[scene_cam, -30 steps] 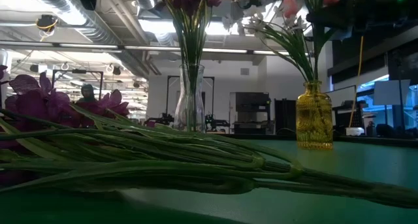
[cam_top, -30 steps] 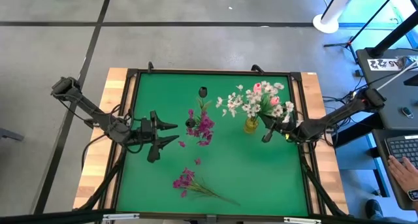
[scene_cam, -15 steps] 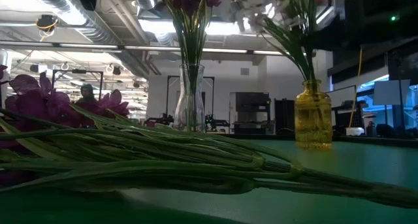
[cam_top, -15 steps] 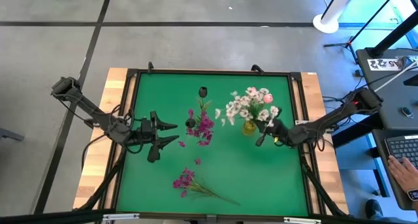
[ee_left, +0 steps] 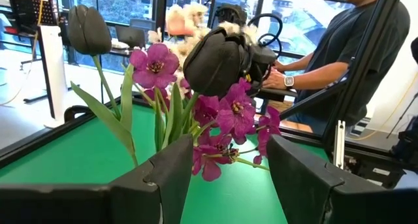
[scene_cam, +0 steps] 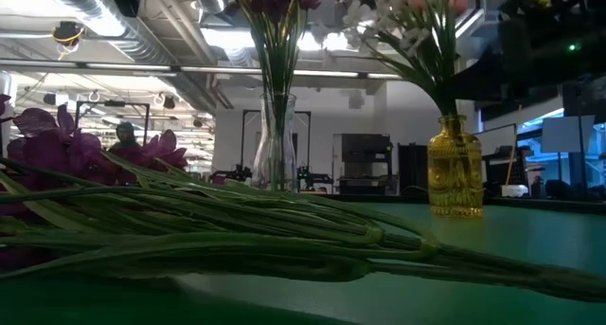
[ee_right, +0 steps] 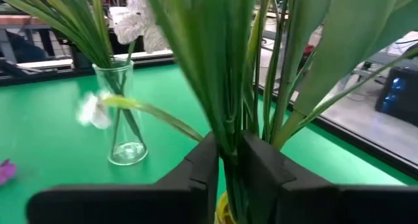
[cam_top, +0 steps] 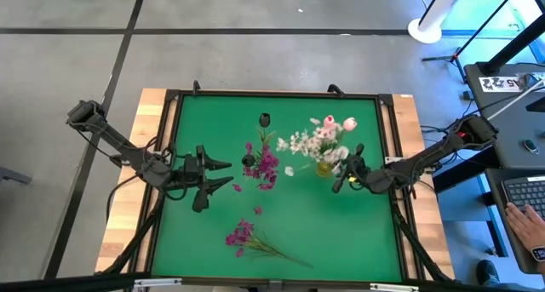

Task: Sort flowers into vase by color
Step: Put the white flower into the yellow vase

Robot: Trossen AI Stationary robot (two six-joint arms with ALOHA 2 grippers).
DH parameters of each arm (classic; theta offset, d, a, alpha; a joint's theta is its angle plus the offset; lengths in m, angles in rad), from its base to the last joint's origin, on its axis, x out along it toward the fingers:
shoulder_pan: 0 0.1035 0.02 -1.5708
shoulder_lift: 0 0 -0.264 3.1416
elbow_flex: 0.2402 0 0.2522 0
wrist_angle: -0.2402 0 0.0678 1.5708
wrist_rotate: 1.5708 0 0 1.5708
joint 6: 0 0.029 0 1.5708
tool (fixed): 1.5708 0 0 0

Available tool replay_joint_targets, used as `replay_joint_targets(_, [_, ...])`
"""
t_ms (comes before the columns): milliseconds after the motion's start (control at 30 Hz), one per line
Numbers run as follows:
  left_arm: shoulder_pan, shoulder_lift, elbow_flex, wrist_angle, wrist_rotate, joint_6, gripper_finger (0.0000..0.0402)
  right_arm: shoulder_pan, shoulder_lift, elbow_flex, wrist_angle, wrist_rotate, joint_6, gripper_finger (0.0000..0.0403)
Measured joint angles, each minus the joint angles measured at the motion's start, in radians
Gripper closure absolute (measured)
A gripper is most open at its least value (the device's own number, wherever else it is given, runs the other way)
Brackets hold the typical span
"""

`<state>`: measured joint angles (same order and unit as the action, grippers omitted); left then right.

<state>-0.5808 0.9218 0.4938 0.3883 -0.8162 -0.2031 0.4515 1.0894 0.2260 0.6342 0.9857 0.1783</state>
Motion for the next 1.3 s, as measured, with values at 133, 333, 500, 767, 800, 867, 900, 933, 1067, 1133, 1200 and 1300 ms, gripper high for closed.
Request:
replay_joint_targets(133, [0.000,0.001,0.000,-0.010,0.000,-0.003,0.0209,0.000,-0.002,0.000,0.000,-0.020,0.004,0.0306])
replay_joint_targets(333, [0.000,0.001,0.000,-0.015,0.000,-0.006,0.0209,0.000,-0.001,0.001,0.001,-0.039,0.008,0.0218])
replay_joint_targets(500, [0.000,0.001,0.000,-0.015,0.000,-0.007,0.0209,0.001,-0.001,0.023,-0.006,-0.039,-0.001,0.0156])
replay_joint_targets(767, [0.000,0.001,0.000,-0.015,0.000,-0.007,0.0209,0.001,-0.023,0.124,-0.126,-0.075,-0.057,0.0116])
replay_joint_targets(800, [0.000,0.001,0.000,-0.014,0.000,-0.007,0.0209,0.001,-0.029,0.142,-0.186,-0.069,-0.056,0.0115])
replay_joint_targets(867, [-0.001,0.001,0.000,-0.015,0.000,-0.007,0.0209,0.001,-0.036,0.188,-0.315,-0.057,-0.029,0.0114])
replay_joint_targets(900, [-0.001,0.001,0.000,-0.015,0.003,-0.007,0.0209,0.001,-0.038,0.211,-0.383,-0.054,-0.009,0.0114])
replay_joint_targets(933, [-0.001,0.001,0.000,-0.014,0.009,-0.007,0.0209,0.001,-0.040,0.235,-0.455,-0.054,0.015,0.0114])
replay_joint_targets(1067, [-0.001,0.001,0.000,-0.014,0.022,-0.007,0.0209,0.001,-0.041,0.335,-0.707,-0.076,0.136,0.0114])
replay_joint_targets(1133, [-0.001,0.001,0.000,-0.015,0.022,-0.007,0.0209,0.001,-0.041,0.379,-0.810,-0.108,0.188,0.0114])
replay_joint_targets(1200, [-0.001,0.001,0.000,-0.014,0.022,-0.007,0.0209,0.001,-0.041,0.414,-0.893,-0.143,0.229,0.0113])
replay_joint_targets(1300, [-0.004,0.001,0.000,-0.014,0.022,-0.007,0.0209,0.001,-0.041,0.454,-1.008,-0.183,0.291,0.0113])
